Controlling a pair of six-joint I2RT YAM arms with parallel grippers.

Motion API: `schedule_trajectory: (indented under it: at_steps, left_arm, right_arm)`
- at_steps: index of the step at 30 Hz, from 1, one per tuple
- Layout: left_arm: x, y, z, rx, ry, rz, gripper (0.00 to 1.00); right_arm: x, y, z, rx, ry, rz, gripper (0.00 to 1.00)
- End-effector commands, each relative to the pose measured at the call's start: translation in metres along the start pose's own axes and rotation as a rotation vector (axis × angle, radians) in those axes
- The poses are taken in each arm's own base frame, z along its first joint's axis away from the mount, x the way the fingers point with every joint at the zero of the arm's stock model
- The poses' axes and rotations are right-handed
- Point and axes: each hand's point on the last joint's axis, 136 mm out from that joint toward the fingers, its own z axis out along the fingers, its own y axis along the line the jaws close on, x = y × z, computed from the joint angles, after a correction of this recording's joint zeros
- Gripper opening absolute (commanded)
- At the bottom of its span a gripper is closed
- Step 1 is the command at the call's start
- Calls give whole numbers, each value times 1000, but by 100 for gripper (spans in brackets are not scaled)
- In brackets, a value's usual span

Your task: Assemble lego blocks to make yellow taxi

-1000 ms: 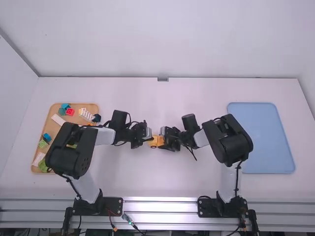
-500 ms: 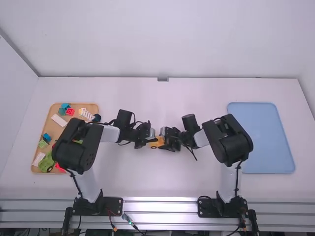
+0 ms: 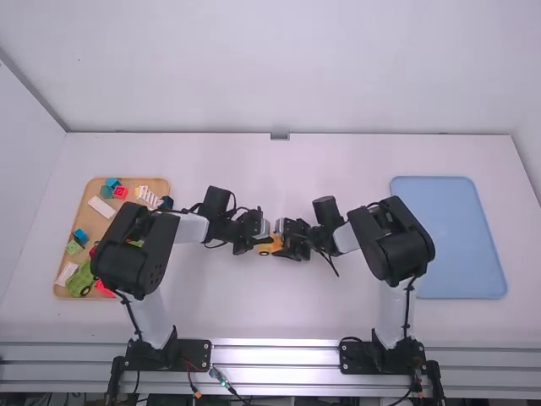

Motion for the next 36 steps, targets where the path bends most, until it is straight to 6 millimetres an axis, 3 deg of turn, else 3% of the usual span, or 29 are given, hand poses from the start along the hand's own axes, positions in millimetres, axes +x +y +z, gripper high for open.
schedule_trajectory:
  at_steps: [1, 8, 17, 21, 26, 27, 28, 29, 32, 35, 36]
  left_arm:
    - [60, -13, -1, -23, 204, -112, 2]
    - [67, -7, -16, -35, 218, -184, 2]
    - [61, -8, -7, -43, 187, -115, 2]
    - [30, -2, -15, -46, 61, -67, 2]
    - [-25, 17, -51, -104, -86, 7, 2]
    - [-31, 21, -59, -124, -94, 5, 6]
    - [-44, 32, -77, -183, -101, -23, 47]
    - [-48, 39, -86, -224, -96, -48, 99]
    - [-51, 59, -117, -363, -58, -132, 99]
    - [-45, 76, -154, -525, -32, -286, 99]
    - [-44, 77, -156, -535, -32, -299, 99]
  right_arm:
    - [5, 2, 3, -7, 6, 11, 47]
    - [5, 3, 3, -8, 7, 11, 46]
    - [4, 3, 3, -8, 6, 11, 46]
    - [4, 2, 3, -7, 6, 11, 46]
    - [5, 2, 3, -7, 6, 11, 47]
    - [5, 2, 3, -6, 7, 11, 47]
    - [5, 2, 3, -3, 11, 12, 48]
    - [6, 1, 3, 2, 18, 11, 48]
    - [9, -1, 2, 15, 32, 15, 48]
    - [11, -10, 2, 58, 54, 62, 57]
    - [12, -10, 2, 60, 56, 65, 58]
